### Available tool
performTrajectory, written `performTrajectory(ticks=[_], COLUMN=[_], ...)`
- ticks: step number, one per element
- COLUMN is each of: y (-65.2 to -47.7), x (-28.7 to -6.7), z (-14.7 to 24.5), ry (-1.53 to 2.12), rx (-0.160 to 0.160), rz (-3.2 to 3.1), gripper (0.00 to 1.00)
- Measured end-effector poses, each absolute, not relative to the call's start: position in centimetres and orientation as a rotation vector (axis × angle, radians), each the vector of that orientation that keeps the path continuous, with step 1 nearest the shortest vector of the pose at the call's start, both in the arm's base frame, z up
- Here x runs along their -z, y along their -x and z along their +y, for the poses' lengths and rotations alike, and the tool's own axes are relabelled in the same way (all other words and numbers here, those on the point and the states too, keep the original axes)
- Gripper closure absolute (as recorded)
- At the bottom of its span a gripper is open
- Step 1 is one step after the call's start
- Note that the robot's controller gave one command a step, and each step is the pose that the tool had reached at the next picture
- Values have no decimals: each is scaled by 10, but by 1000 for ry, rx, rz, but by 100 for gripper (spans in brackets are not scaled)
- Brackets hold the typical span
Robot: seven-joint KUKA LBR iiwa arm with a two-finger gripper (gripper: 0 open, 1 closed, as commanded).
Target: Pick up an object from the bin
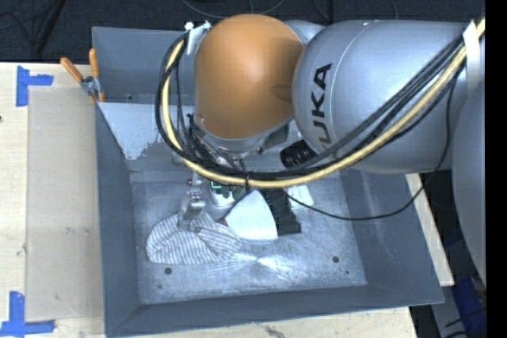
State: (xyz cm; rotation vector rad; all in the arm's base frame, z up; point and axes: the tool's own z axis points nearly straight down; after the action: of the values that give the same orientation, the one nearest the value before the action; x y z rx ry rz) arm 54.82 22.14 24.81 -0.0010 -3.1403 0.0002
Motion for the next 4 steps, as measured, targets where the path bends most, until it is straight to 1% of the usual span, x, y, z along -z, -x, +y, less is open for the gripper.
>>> performTrajectory(ticks=[1,2,3,4], y=[-545,-540,-550,-550], x=[-217,-154,-76,-76], z=[220,220,202,202], ry=[-1,-127,-373,-372], rx=[5,0,5,5], rz=[-3150,-3140,-3114,-3114], gripper=[0,0,100,100])
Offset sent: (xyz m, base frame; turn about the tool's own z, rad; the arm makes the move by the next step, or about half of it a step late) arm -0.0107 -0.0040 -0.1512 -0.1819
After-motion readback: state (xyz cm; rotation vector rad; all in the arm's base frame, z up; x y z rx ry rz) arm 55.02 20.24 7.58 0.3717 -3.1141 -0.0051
